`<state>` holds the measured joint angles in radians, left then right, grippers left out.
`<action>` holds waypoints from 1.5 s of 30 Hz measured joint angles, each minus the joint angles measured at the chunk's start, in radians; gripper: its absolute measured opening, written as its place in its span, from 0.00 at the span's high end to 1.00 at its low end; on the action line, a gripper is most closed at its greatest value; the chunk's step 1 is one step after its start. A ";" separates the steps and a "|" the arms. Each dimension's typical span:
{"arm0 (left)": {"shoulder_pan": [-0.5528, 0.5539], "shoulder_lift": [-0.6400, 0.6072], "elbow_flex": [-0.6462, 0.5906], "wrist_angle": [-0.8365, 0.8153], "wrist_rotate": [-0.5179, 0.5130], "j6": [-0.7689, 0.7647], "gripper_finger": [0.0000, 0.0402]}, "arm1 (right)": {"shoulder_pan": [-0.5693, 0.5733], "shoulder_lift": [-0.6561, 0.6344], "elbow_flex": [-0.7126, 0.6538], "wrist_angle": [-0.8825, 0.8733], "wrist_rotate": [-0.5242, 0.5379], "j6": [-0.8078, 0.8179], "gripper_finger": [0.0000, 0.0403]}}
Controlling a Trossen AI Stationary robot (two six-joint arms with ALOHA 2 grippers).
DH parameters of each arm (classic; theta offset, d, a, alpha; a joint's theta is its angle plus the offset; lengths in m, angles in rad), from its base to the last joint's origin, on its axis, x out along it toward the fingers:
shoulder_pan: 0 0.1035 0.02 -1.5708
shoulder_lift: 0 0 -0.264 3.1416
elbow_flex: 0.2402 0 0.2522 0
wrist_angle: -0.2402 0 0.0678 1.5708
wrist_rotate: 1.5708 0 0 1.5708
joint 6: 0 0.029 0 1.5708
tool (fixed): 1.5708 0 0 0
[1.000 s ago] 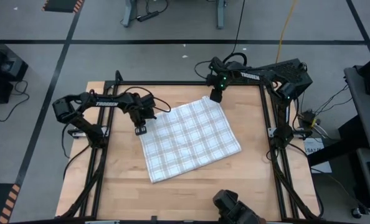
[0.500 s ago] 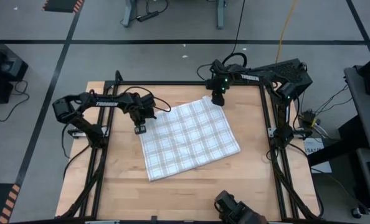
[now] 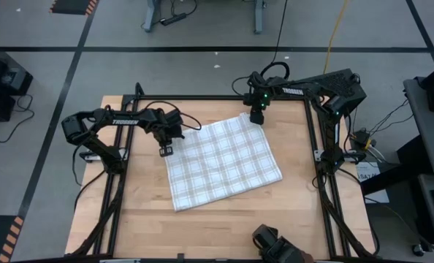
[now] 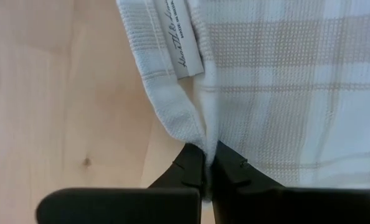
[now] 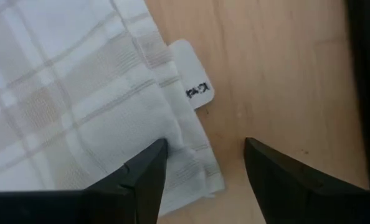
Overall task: Roll towel
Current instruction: Roll the towel
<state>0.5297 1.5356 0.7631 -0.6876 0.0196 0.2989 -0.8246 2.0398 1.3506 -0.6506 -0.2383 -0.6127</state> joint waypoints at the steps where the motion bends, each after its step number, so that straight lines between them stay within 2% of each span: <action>1: 0.000 0.000 0.000 0.007 0.000 0.000 0.98 | 0.001 0.008 0.001 -0.008 -0.001 0.002 0.50; 7: 0.000 0.000 0.000 -0.002 -0.002 -0.002 0.98 | 0.010 0.027 0.003 -0.035 0.038 0.049 0.62; 16: 0.000 -0.001 0.000 0.001 -0.032 -0.004 0.98 | 0.010 0.024 0.001 -0.093 0.018 0.053 0.93; 18: 0.000 -0.001 0.000 0.001 -0.035 -0.005 0.98 | 0.013 0.024 0.001 -0.096 0.015 0.061 0.98; 26: 0.001 -0.001 0.020 -0.024 -0.074 -0.111 0.98 | 0.015 -0.030 -0.008 -0.115 0.041 0.104 0.99; 33: 0.000 -0.001 0.137 -0.109 -0.084 -0.128 0.98 | 0.013 -0.146 -0.006 -0.139 0.087 0.092 1.00; 38: -0.002 -0.002 0.230 -0.176 -0.131 -0.107 0.98 | 0.013 -0.226 -0.005 -0.166 0.101 0.079 1.00; 45: -0.041 -0.041 0.353 -0.343 -0.164 -0.107 0.98 | 0.015 -0.346 -0.003 -0.232 0.133 0.072 1.00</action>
<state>0.4888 1.4943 1.1157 -1.0310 -0.1447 0.1917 -0.8098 1.6942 1.3475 -0.8822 -0.1051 -0.5404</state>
